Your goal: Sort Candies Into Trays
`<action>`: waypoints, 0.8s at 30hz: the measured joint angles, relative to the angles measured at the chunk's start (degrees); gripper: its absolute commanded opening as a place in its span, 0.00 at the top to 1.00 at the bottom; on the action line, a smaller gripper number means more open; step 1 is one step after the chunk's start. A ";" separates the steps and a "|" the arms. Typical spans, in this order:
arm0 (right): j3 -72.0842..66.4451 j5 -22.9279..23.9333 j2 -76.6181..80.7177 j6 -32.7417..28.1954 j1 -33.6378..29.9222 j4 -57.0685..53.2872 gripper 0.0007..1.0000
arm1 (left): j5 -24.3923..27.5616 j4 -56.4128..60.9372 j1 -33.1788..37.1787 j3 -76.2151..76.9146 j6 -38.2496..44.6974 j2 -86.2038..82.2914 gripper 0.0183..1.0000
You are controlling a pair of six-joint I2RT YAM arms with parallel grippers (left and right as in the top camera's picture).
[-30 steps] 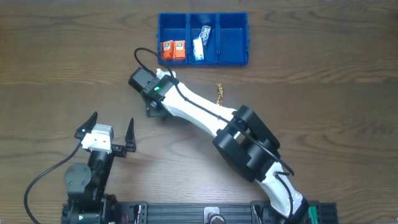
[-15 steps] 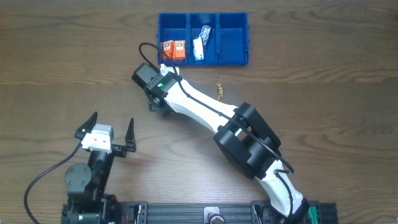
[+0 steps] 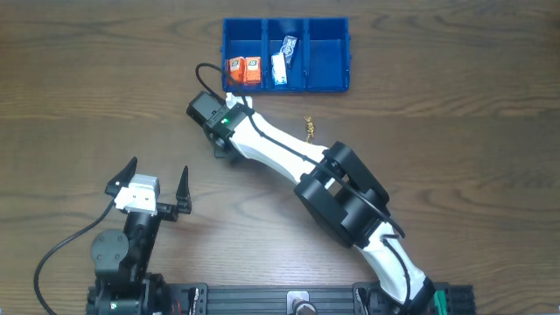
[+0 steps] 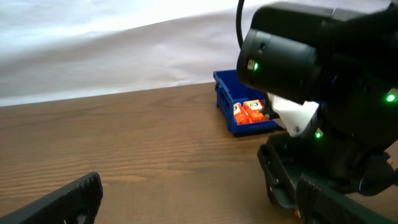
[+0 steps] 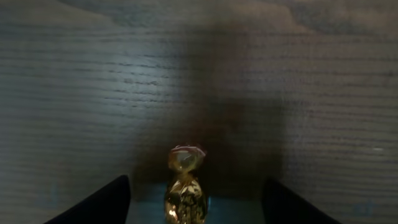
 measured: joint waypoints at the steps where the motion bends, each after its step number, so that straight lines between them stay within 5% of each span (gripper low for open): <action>1: 0.00 0.04 0.22 -0.11 0.00 0.00 0.38 | 0.00 0.00 0.00 0.00 -0.02 0.00 0.00; 10: 0.02 0.13 0.37 -0.09 0.02 0.22 0.61 | 0.00 -0.02 0.00 0.00 0.00 0.00 0.00; 24: 0.02 0.15 0.37 -0.15 0.02 0.13 0.77 | 0.00 0.00 0.00 0.00 -0.02 0.00 0.01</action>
